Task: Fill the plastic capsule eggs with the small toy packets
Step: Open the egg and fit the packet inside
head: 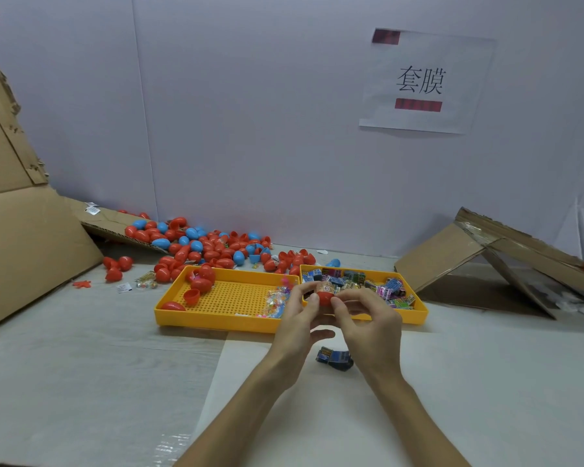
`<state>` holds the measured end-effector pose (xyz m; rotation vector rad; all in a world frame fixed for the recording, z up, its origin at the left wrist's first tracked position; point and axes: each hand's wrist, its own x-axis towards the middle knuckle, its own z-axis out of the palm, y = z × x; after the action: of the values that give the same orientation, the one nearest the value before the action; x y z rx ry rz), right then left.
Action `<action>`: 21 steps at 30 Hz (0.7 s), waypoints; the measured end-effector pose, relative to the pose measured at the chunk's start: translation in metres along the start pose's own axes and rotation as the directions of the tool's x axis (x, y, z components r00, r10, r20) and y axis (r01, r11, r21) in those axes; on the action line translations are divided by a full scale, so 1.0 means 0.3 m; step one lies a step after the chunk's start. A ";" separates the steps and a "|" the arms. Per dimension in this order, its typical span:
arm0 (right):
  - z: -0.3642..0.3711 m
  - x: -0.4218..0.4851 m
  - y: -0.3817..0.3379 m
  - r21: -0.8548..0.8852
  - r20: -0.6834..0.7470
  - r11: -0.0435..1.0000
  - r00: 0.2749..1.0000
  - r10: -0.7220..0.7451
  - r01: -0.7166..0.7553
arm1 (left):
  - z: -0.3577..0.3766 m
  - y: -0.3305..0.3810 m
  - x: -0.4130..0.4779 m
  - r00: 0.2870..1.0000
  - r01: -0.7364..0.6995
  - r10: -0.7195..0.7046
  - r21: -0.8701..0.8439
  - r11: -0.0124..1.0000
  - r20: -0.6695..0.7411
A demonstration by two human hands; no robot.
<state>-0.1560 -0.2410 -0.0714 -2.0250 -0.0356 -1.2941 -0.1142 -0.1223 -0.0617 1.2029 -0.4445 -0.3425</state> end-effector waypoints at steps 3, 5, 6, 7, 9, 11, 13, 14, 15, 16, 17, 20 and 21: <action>0.001 -0.003 0.004 -0.040 -0.001 0.999 1.000 -0.020 0.020 | 0.002 -0.004 0.001 1.000 -0.029 0.029 0.034 0.999 0.001; 0.001 -0.004 0.005 -0.068 0.004 0.997 0.999 -0.046 0.046 | 0.003 -0.005 0.002 0.999 -0.042 0.042 0.051 0.998 0.003; 0.000 -0.004 0.006 -0.077 0.004 0.996 0.999 -0.052 0.052 | 0.003 -0.005 0.002 0.999 -0.042 0.042 0.056 0.998 0.003; 0.000 -0.004 0.007 -0.084 0.006 0.995 0.999 -0.052 0.053 | 0.002 -0.005 0.003 0.999 -0.038 0.038 0.059 0.998 0.004; 0.000 -0.005 0.009 -0.093 0.017 0.994 0.999 -0.048 0.049 | 0.002 -0.007 0.003 0.999 -0.038 0.037 0.074 0.997 0.013; 0.001 -0.006 0.009 -0.104 0.025 0.994 0.999 -0.035 0.037 | 0.003 -0.010 0.001 0.999 -0.054 0.053 0.104 0.993 0.011; 0.002 -0.007 0.009 -0.099 0.034 0.995 0.999 -0.022 0.025 | 0.004 -0.010 0.000 0.998 -0.063 0.062 0.114 0.992 0.006; 0.002 -0.006 0.009 -0.095 0.041 0.995 0.999 -0.020 0.024 | 0.004 -0.010 0.000 0.998 -0.061 0.061 0.113 0.992 0.003; 0.002 -0.006 0.009 -0.093 0.047 0.995 0.999 -0.021 0.025 | 0.004 -0.009 0.000 0.998 -0.058 0.058 0.111 0.992 -0.001; 0.002 -0.005 0.009 -0.092 0.053 0.995 0.998 -0.022 0.026 | 0.003 -0.009 0.000 0.998 -0.054 0.055 0.108 0.993 -0.005; 0.002 -0.005 0.009 -0.088 0.057 0.996 0.998 -0.021 0.026 | 0.003 -0.009 0.000 0.999 -0.051 0.053 0.105 0.993 -0.009; 0.000 -0.005 0.006 -0.080 0.069 0.996 0.997 -0.030 0.035 | 0.004 -0.012 0.001 0.998 -0.054 0.057 0.106 0.993 -0.019; 0.000 -0.005 0.004 -0.079 0.077 0.996 0.996 -0.035 0.041 | 0.004 -0.014 0.002 0.998 -0.057 0.060 0.110 0.992 -0.023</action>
<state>-0.1563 -0.2414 -0.0734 -2.1509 -0.0582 -1.2604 -0.1144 -0.1250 -0.0652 1.2964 -0.4797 -0.2543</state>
